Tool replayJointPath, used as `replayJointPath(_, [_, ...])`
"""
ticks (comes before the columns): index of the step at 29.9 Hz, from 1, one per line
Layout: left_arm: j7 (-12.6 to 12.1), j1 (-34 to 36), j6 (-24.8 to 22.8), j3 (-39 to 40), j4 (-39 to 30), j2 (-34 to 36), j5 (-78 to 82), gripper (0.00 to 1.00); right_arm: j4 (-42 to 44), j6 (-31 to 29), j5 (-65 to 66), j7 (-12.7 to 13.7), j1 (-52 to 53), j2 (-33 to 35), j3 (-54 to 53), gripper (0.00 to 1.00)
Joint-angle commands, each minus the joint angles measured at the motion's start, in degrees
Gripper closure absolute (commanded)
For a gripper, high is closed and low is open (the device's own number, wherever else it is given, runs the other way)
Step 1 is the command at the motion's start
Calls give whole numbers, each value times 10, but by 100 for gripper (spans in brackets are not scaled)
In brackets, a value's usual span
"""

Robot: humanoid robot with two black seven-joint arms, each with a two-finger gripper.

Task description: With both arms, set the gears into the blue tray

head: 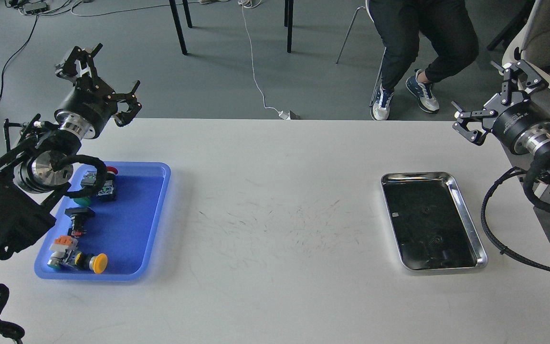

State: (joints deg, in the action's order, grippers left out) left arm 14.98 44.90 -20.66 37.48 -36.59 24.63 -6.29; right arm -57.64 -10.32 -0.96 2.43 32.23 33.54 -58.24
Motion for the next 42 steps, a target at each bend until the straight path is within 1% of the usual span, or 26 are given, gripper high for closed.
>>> replayJointPath(1, [0,-3,-4,1,0,0,1,1,2,-3,0,-1,-1,2,0,1])
replayJointPath(6, [14,-3,-4,0,0,4,3,1,2,-6,0,0,-1,6,1,1])
replayJointPath(15, [14,-3,-3,-6,-1,6,6,1,-1,-6,2,3,-2,8,5,1])
replayJointPath(21, [14,-6,-3,-6,-1,6,19,1,-5,-6,3,5,-1,12,29,1])
replayJointPath(26, [13,-4,0,-6,-1,6,25,1,-23,-7,6,5,4,35,52,1])
replayJointPath(31, [13,-3,2,-6,-1,5,37,1,-45,-8,25,20,10,64,73,1])
replayJointPath(38, [13,-3,-5,-3,-9,11,36,1,-57,-8,27,21,10,88,81,1])
replayJointPath(42, [13,-3,-4,-3,-18,15,37,1,-78,-10,41,23,11,119,88,1])
